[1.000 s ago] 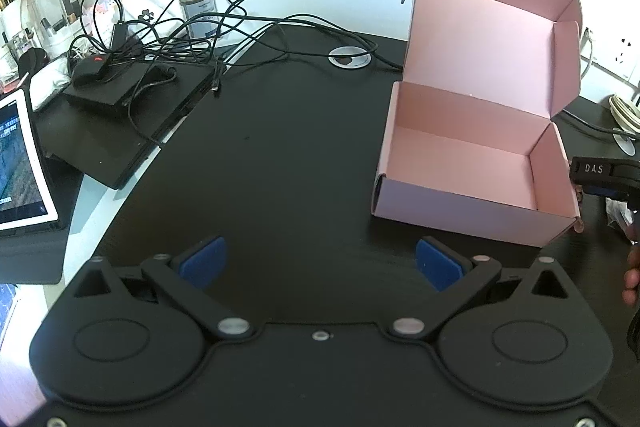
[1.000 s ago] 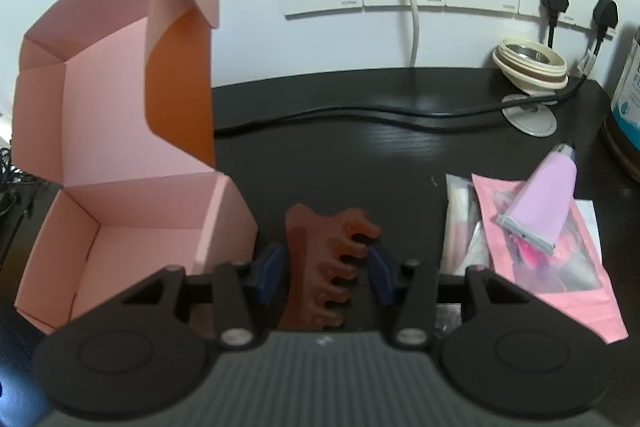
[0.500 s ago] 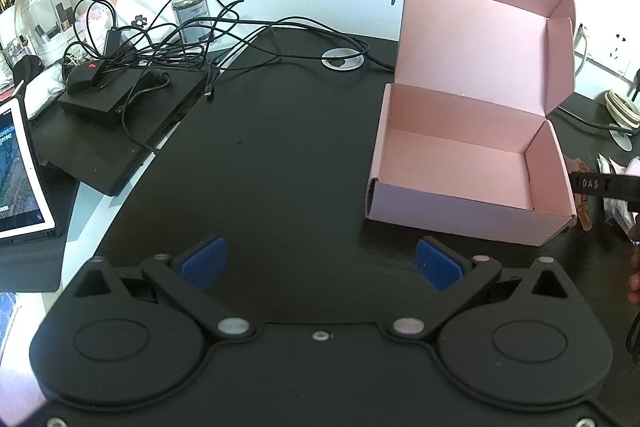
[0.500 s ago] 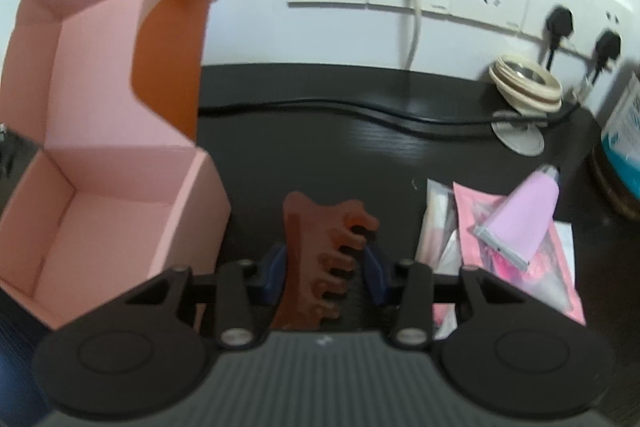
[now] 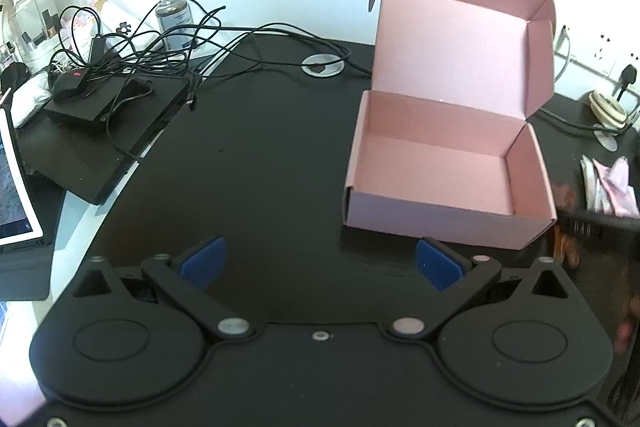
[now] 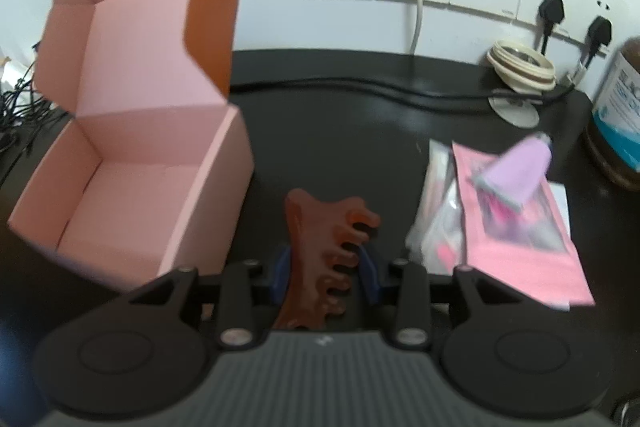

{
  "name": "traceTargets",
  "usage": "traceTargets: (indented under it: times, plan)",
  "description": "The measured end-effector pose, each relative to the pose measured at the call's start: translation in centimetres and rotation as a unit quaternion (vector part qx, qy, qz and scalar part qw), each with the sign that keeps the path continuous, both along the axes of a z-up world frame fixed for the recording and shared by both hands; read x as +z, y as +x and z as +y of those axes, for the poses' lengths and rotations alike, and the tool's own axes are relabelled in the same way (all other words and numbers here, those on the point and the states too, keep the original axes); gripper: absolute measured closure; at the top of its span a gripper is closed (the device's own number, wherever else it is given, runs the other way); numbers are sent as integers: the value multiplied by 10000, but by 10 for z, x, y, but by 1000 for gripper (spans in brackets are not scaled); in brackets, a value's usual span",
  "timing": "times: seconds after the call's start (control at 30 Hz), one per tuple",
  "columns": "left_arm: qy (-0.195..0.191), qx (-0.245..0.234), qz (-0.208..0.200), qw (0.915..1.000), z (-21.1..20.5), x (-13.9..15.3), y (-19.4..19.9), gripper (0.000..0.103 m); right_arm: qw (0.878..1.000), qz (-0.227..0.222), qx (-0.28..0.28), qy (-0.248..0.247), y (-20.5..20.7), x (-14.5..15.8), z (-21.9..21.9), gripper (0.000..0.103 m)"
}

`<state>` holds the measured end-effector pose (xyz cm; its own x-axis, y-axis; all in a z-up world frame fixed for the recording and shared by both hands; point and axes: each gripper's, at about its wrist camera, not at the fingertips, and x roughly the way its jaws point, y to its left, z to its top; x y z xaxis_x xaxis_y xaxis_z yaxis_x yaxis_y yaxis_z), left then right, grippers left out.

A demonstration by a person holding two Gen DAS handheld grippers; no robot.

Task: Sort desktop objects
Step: 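Lift the brown scraper with the right gripper toward the pink box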

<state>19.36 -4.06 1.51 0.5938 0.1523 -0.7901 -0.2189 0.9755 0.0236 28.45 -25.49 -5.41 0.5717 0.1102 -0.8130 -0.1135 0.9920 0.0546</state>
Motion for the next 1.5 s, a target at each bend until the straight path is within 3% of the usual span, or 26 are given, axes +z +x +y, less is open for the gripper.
traceTargets:
  times: [0.27, 0.5, 0.63, 0.7, 0.77, 1.2, 1.5]
  plan:
    - [-198, -137, -67, 9997, -1, 1, 0, 0, 9993, 121, 347, 20, -44, 4, -9, 67]
    - [-194, -298, -39, 9994, -6, -1, 1, 0, 9993, 187, 321, 25, -44, 6, -10, 66]
    - [-205, -288, -48, 9994, -3, 0, 2, 0, 9989, 258, 399, -37, -41, 5, -4, 52]
    - [-209, -261, -54, 9994, 0, 0, 1, 0, 9986, 203, 453, -195, -43, 4, 0, 55]
    - [-228, -232, -50, 9995, 2, 0, 1, 0, 9987, 158, 441, -222, -44, 5, 0, 67]
    - [-258, -256, 7, 9993, 5, -2, 1, 0, 9992, -9, 407, 15, -62, 14, -2, 68]
    - [-290, -395, -14, 9988, 3, 0, 0, 0, 9964, -641, 526, -193, -66, 52, 1, 68]
